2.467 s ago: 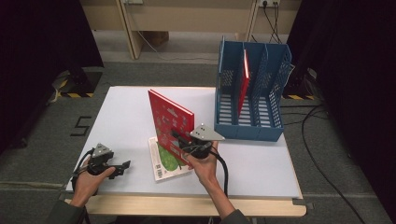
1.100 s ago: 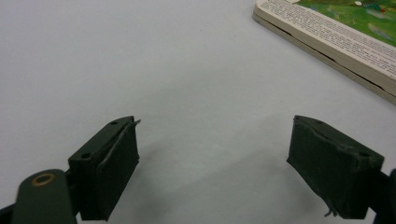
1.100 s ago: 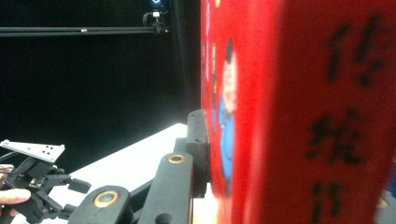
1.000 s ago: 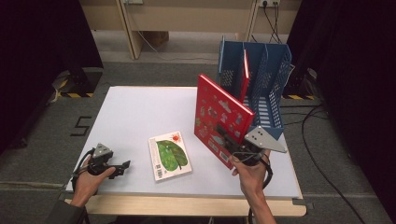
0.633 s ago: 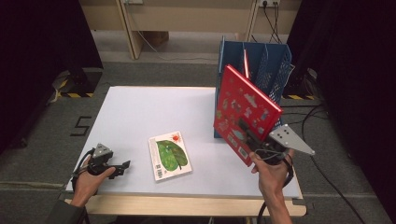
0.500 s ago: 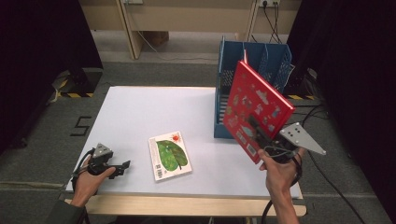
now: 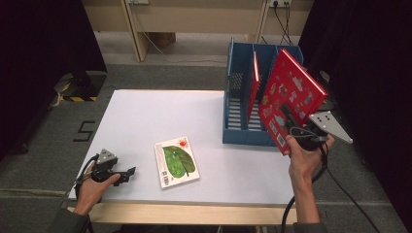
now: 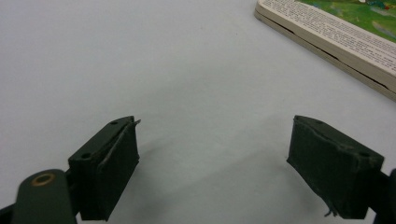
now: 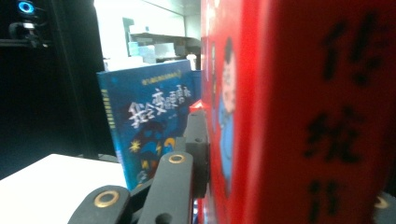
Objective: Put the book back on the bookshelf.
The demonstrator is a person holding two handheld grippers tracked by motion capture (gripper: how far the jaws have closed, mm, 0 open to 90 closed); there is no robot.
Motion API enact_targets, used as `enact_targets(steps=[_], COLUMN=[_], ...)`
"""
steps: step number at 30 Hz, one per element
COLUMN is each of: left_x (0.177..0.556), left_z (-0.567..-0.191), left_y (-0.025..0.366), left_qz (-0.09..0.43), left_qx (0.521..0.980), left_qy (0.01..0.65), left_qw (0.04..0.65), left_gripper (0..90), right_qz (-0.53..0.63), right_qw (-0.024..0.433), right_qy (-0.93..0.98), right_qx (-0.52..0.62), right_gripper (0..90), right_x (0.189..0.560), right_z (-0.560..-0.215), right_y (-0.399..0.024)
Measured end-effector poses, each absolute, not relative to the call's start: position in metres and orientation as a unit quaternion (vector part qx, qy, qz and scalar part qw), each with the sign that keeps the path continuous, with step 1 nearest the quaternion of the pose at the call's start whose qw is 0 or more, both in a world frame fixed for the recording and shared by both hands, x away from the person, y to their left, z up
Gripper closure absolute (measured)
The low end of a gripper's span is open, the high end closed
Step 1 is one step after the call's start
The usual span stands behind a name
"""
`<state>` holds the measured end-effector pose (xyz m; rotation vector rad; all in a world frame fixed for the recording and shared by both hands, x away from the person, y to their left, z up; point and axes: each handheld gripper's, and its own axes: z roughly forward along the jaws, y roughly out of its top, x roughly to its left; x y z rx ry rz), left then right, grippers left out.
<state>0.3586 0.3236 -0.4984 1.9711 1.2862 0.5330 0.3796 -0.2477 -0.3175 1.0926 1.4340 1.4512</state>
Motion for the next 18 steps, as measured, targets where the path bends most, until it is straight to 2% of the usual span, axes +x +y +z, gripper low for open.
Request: enact_targets(steps=[18], left_x=[0.36], left_z=[-0.499], left_y=[0.322], left_qz=[0.203], left_qx=[0.764], left_qy=[0.499], left_qw=[0.355], left_gripper=[15.3], right_qz=[0.547], right_qw=[0.4], right_qy=[0.559], right_qx=[0.477], right_gripper=[79.3], right_x=[0.468], right_z=[-0.327], right_y=[-0.238])
